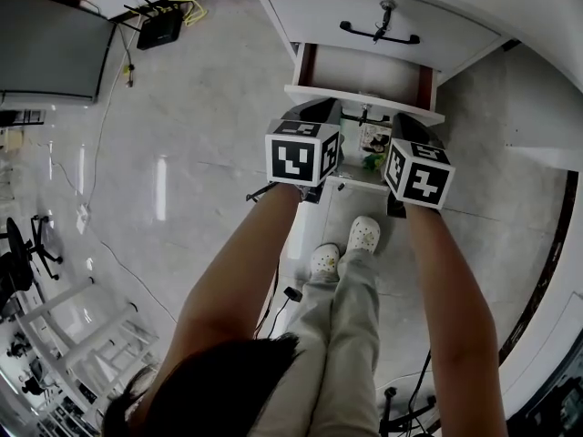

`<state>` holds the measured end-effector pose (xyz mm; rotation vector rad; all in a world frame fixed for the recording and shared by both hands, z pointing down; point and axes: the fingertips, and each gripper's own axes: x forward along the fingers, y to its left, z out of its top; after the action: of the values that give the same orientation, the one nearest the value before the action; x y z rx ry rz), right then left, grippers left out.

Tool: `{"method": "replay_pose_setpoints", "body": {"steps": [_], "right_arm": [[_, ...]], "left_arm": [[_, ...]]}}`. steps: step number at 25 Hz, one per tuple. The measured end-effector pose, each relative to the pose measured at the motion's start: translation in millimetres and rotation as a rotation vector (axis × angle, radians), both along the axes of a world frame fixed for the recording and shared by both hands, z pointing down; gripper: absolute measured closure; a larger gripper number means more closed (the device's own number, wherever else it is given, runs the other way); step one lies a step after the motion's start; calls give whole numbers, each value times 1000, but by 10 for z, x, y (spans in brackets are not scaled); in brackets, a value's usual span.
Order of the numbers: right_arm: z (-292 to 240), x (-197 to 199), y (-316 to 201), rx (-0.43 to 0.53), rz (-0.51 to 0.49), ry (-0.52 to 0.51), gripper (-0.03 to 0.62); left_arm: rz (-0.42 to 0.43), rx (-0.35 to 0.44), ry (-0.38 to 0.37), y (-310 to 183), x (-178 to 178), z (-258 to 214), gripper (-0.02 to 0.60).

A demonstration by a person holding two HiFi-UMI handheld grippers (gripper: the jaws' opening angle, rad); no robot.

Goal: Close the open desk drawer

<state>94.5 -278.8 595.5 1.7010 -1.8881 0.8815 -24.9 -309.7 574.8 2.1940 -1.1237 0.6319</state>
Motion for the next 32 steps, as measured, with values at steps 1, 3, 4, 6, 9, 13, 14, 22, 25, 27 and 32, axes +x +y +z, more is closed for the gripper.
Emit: {"method": "replay_pose_setpoints", "body": {"steps": [1, 3, 4, 6, 9, 13, 14, 22, 25, 27, 32], "right_arm": [[0, 9, -33, 8, 4, -2, 585], [1, 27, -89, 19, 8, -5, 585], [0, 35, -113, 22, 6, -3, 585], [-5, 44, -164, 24, -2, 5, 585], [-7, 60, -235, 26, -16, 19, 585], [11, 82, -342, 28, -11, 16, 585], [19, 85, -368, 26, -12, 15, 585], [39, 133, -614, 3, -20, 17, 585], [8, 166, -711, 15, -41, 28, 585], [-6, 178, -766, 21, -51, 30, 585], [44, 158, -801, 6, -79, 38, 585]], "left_arm": [[-4, 6, 1, -32, 8, 1, 575], [-14, 9, 7, -86, 27, 4, 575], [-16, 9, 7, -111, 34, 5, 575], [-19, 10, 4, -164, 44, 0, 575], [-30, 4, -3, -237, 62, -1, 575], [-38, 4, -3, -344, 84, 14, 575], [-37, 5, -5, -370, 91, 15, 575], [-20, 2, -16, -607, 169, 6, 575], [-14, 13, -18, -705, 204, -24, 575], [-18, 19, -21, -766, 218, -46, 575], [-9, 38, -17, -800, 231, -44, 575]]}}
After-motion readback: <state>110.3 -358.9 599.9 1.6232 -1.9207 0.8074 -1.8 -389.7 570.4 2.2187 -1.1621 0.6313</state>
